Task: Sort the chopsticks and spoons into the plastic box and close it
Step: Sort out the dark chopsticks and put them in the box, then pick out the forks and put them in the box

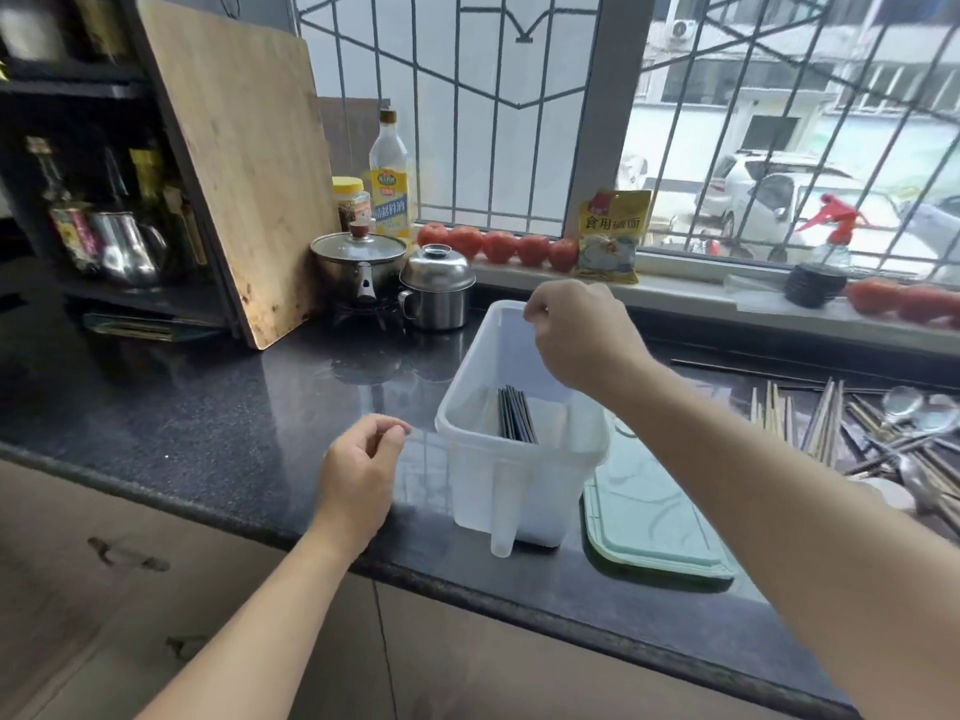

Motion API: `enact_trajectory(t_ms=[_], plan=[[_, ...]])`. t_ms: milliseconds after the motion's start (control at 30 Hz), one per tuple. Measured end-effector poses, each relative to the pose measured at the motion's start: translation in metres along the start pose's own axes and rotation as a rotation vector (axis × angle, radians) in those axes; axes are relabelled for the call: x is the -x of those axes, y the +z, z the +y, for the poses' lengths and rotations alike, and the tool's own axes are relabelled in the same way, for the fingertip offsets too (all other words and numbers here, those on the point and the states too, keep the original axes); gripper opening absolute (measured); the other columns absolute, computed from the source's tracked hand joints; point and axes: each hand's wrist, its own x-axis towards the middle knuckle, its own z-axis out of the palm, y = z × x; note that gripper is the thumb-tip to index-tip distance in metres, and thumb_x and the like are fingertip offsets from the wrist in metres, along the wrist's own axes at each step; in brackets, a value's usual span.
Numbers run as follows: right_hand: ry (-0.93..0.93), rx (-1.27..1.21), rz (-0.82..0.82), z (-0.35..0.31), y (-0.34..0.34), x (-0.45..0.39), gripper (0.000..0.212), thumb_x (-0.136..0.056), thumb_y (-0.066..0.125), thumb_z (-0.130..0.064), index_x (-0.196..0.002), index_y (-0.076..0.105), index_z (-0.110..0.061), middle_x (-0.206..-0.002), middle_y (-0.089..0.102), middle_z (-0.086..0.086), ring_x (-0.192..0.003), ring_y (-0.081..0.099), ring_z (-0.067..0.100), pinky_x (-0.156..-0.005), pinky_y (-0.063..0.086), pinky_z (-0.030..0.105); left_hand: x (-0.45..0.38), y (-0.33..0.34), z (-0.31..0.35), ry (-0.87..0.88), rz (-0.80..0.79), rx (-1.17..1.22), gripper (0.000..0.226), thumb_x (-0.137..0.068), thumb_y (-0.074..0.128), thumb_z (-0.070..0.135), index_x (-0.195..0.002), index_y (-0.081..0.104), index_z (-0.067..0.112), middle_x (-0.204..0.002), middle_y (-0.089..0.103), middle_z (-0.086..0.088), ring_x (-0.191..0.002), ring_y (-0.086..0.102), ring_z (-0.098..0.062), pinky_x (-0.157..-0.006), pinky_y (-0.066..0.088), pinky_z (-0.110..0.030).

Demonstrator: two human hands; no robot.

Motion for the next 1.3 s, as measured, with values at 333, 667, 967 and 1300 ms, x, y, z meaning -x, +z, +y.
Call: enact_trajectory(t_ms=[333,667,967,1300], plan=[[0.125,-0.269,0.186,0.098,-0.032,0.083,0.029,-0.099,0.046,-0.017,-0.106,0.074,-0.017,-0.089,0.073,-0.001,-0.075,0.06,0.018,-0.066,0.042,0.028,0.054,0.046,0.176,0.353,0.048,0.296,0.019,-0.091,0.049,0.017,-0.078,0.061,0.025,-0.053,0.047,0.005,-0.049,0.041,-0.02,-0.047,0.033,-0.033],[0.263,0.079,0.394,0.275,-0.077,0.218,0.018,-0.098,0.053,-0.01,-0.095,0.071,-0.01,-0.082,0.07,0.002,-0.071,0.064,0.021,-0.062,0.053,0.037,0.158,0.228,0.162,0.532,-0.484,-0.129,0.018,-0.094,0.06,0.012,-0.08,0.067,0.02,-0.071,0.064,0.009,-0.066,0.056,-0.009,-0.062,0.047,-0.032],[0.599,0.305,0.579,0.403,-0.095,0.264,0.03,-0.089,0.045,0.001,-0.109,0.066,-0.002,-0.101,0.065,0.017,-0.094,0.052,0.037,-0.081,0.041,0.043,0.169,0.336,0.145,0.631,-0.515,-0.314,0.024,-0.096,0.056,0.011,-0.118,0.065,0.009,-0.113,0.062,-0.006,-0.107,0.056,-0.023,-0.096,0.047,-0.038],[0.832,0.099,0.63,0.413,-0.1,0.263,0.043,-0.083,0.041,0.013,-0.108,0.069,-0.008,-0.113,0.061,0.014,-0.108,0.047,0.034,-0.086,0.034,0.03,0.154,0.334,0.136,0.273,-0.456,-0.143,0.022,-0.097,0.055,0.007,-0.111,0.062,0.022,-0.11,0.053,0.005,-0.109,0.055,-0.022,-0.096,0.046,-0.039]])
